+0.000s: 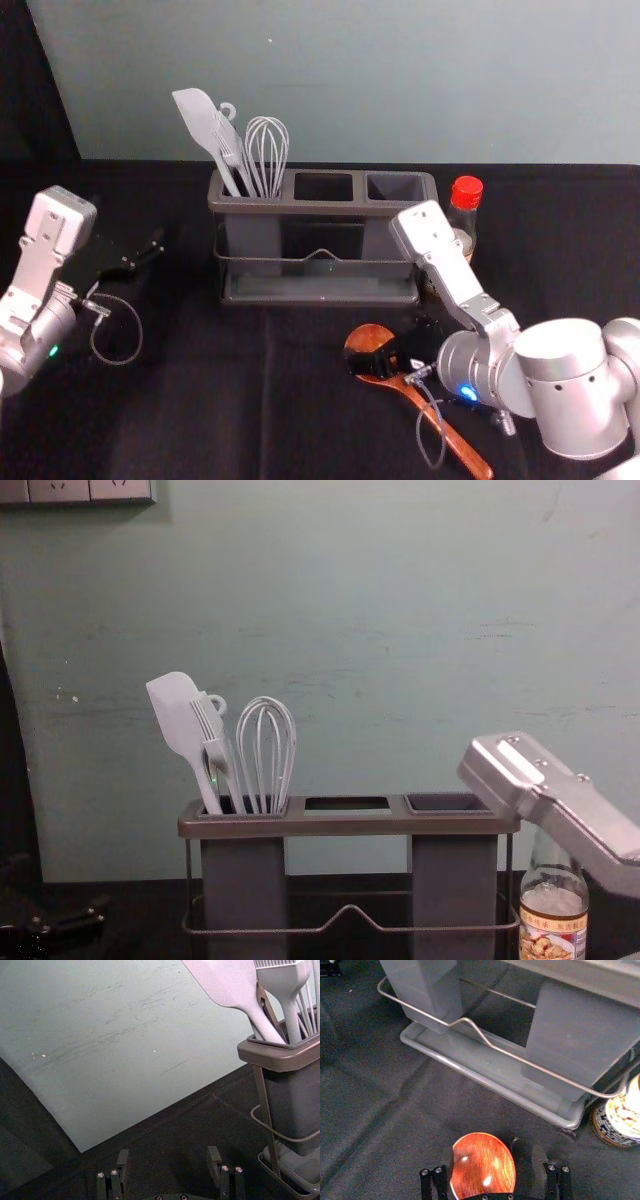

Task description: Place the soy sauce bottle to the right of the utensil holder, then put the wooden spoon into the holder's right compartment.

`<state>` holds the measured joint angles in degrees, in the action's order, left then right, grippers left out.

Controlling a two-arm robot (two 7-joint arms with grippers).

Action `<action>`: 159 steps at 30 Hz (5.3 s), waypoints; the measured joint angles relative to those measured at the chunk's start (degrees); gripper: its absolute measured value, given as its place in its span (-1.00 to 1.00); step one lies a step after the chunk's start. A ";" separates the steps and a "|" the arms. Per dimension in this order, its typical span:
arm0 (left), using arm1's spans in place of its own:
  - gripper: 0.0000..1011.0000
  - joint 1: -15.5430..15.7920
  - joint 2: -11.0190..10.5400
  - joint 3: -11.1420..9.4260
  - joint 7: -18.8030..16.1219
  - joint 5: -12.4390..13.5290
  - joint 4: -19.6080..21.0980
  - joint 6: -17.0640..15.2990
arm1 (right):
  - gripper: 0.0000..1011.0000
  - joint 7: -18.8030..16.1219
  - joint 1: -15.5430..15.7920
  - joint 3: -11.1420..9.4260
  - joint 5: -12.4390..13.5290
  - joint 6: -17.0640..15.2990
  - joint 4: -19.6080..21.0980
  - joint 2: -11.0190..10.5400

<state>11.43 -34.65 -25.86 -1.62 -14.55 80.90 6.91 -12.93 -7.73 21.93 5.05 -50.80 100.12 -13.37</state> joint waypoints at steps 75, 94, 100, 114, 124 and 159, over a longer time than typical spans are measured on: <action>0.98 0.00 0.00 0.00 0.00 0.00 0.00 0.00 | 0.98 -5.48 0.68 -0.81 -9.93 -0.52 -1.34 3.66; 0.98 0.00 0.00 0.00 0.00 0.00 0.00 0.00 | 0.66 -6.00 2.20 -1.80 -12.39 0.27 0.28 4.72; 0.98 0.00 0.00 0.00 0.00 0.00 0.00 0.00 | 0.66 -6.01 5.00 -3.66 -12.59 0.82 5.30 4.33; 0.98 0.00 0.00 0.00 0.00 0.00 0.00 0.00 | 0.66 -5.49 14.23 -11.30 -10.90 11.87 15.48 4.33; 0.98 0.00 0.00 0.00 0.00 0.00 0.00 0.00 | 0.65 -5.09 20.33 -14.12 -6.85 31.92 17.44 2.81; 0.98 0.00 0.00 0.00 0.00 0.00 0.00 0.00 | 0.66 -8.66 22.13 -15.09 0.00 53.25 13.29 -0.75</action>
<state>11.43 -34.65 -25.86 -1.62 -14.55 80.90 6.91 -21.59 14.39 6.84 5.05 2.45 113.41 -14.12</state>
